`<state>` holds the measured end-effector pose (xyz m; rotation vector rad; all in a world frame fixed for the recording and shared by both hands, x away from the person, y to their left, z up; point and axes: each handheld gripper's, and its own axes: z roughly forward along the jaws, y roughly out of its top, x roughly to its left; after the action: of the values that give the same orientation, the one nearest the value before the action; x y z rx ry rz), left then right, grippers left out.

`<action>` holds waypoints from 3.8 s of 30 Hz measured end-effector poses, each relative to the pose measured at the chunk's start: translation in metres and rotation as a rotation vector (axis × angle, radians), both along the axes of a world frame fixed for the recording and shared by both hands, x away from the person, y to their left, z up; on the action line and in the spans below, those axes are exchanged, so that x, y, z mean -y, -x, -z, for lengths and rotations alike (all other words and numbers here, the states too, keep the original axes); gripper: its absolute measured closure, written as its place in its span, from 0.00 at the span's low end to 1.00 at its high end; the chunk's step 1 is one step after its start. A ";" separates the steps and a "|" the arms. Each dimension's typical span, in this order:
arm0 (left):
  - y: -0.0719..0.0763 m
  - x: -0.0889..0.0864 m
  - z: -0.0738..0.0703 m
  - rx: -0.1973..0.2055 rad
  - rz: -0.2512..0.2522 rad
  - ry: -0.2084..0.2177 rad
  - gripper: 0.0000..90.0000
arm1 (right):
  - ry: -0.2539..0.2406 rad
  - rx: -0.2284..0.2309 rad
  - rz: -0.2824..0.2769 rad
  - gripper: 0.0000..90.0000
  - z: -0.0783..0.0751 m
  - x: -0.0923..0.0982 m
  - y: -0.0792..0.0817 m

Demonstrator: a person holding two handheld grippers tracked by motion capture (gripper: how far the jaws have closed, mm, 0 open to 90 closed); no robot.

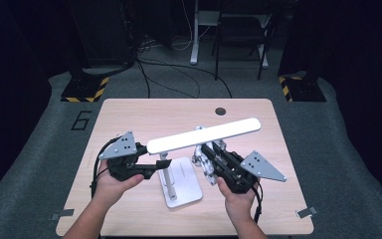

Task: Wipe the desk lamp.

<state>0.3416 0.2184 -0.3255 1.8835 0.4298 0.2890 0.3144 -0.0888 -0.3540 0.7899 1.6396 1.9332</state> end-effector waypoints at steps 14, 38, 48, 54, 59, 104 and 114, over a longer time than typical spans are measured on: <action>-0.002 0.000 0.000 0.010 0.018 -0.013 0.58 | 0.032 0.005 -0.115 0.87 -0.003 -0.047 0.004; 0.000 0.002 -0.001 0.030 -0.003 -0.045 0.58 | -0.010 0.050 0.010 0.87 0.003 -0.011 0.012; 0.000 0.004 -0.001 0.030 -0.011 -0.050 0.58 | 0.002 0.069 0.046 0.87 0.003 -0.002 0.012; -0.001 0.005 -0.001 0.035 -0.015 -0.050 0.58 | -0.062 0.057 0.193 0.87 0.005 0.041 0.005; -0.002 0.005 0.000 0.025 -0.014 -0.054 0.58 | -0.085 0.049 0.255 0.87 0.004 0.063 -0.001; -0.004 0.009 0.001 0.011 -0.022 -0.065 0.58 | -0.015 0.065 0.194 0.87 -0.001 0.043 0.003; -0.004 0.009 0.001 0.008 -0.024 -0.059 0.58 | -0.009 0.072 0.235 0.87 -0.001 0.049 -0.002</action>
<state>0.3460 0.2094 -0.3266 1.9354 0.4427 0.3283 0.3164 -0.1379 -0.3527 0.8643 1.4275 1.7839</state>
